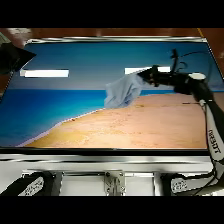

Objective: Fold the shirts.

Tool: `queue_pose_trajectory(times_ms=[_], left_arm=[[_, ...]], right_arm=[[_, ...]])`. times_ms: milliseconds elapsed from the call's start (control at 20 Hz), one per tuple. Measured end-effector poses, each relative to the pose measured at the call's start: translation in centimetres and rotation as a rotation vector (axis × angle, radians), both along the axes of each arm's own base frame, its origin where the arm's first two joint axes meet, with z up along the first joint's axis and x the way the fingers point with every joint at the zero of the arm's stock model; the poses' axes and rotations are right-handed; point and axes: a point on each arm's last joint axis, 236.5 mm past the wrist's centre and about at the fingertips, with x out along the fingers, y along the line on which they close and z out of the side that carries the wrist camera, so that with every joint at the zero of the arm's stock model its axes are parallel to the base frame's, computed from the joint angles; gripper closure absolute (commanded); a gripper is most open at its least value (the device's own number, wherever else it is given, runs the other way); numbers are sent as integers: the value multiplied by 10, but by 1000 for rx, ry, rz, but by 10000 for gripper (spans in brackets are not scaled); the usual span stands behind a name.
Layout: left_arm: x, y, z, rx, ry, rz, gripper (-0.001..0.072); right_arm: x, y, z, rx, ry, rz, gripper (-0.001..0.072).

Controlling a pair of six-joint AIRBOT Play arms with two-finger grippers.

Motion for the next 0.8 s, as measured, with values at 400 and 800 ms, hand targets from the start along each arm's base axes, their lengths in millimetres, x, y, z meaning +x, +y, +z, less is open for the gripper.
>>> queue_pose_trajectory(times_ms=[400, 800], left_arm=[[-31, -22, -27, 12, 153, -117, 674], [-67, -43, -57, 74, 313, -230, 674]], right_arm=[[-31, -224, -39, -186, 219, -306, 658], [-166, -413, -115, -419, 619, -634, 658]])
